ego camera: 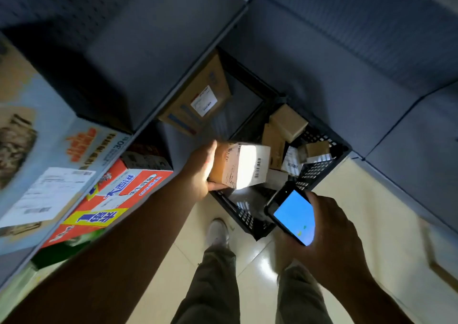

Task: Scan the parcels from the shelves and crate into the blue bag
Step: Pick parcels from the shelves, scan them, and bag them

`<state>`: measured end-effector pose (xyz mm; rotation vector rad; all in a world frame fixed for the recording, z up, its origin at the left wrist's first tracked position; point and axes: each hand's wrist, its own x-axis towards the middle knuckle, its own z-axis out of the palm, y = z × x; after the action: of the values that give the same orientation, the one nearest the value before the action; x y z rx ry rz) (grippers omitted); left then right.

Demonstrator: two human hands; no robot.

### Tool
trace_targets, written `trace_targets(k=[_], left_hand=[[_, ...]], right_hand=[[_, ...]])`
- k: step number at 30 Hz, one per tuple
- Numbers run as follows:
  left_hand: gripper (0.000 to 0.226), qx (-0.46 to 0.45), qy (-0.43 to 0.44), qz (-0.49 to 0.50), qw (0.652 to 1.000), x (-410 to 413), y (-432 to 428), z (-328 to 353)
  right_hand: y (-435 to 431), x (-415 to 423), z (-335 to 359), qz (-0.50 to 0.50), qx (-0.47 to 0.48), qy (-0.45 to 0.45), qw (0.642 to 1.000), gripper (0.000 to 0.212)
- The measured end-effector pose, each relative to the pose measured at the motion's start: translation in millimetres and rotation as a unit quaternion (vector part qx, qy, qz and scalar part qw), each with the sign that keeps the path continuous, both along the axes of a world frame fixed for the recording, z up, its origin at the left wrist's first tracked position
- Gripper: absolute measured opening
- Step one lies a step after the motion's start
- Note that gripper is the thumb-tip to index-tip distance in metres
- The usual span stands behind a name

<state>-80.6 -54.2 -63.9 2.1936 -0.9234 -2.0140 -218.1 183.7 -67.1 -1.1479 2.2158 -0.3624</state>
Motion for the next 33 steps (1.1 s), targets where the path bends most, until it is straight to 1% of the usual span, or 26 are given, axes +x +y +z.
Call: trace_targets(k=[2,4,5,7,10,13,16,20,22,25,28,30,33], left_hand=[[0.016,-0.01,0.006,0.009,1.0,-3.8,5.4,39.4],[0.027,0.006,0.018,0.037,0.999,-6.7,10.7,81.0],[0.029,-0.002,0.017,0.043,0.999,-7.6,14.1,101.8],[0.029,-0.033,0.017,0.054,0.998,-8.5,23.4,143.4],[0.027,-0.054,0.03,0.064,0.996,-9.4,40.8,205.3],[0.027,-0.083,0.046,0.065,0.993,-9.2,54.0,254.0],[0.024,-0.122,0.045,0.065,0.989,-7.0,67.9,293.7],[0.031,-0.135,0.068,0.116,0.982,12.6,87.9,323.2],[0.028,-0.13,0.082,0.144,0.978,27.3,99.8,333.7],[0.029,-0.135,0.097,0.173,0.971,56.7,119.1,349.3],[0.033,-0.155,0.102,0.202,0.962,98.0,138.5,358.2],[0.032,-0.174,0.094,0.217,0.956,128.4,152.4,363.0],[0.032,-0.185,0.09,0.234,0.95,181.8,174.8,367.8]], right_hand=[[-1.9,-9.4,37.1,0.011,0.003,0.036,0.999,0.094],[-1.7,-18.4,73.4,0.028,0.015,0.067,0.997,0.094],[-0.9,-22.2,90.3,0.045,0.021,0.082,0.995,0.095],[2.0,-28.9,123.3,0.082,0.025,0.114,0.99,0.096],[5.1,-37.2,169.7,0.122,0.04,0.151,0.98,0.096],[6.3,-46.7,209.3,0.14,0.026,0.188,0.972,0.096],[3.1,-54.1,246.0,0.151,-0.014,0.203,0.967,0.094],[-1.0,-52.1,289.5,0.192,-0.051,0.195,0.96,0.098],[0.6,-45.2,309.2,0.21,-0.06,0.192,0.957,0.099],[5.2,-29.4,333.9,0.247,-0.057,0.216,0.943,0.099],[9.4,-5.7,350.8,0.301,-0.05,0.257,0.917,0.097],[11.6,17.2,359.1,0.339,-0.054,0.281,0.896,0.094],[16.4,64.5,374.0,0.377,-0.08,0.312,0.869,0.09]])
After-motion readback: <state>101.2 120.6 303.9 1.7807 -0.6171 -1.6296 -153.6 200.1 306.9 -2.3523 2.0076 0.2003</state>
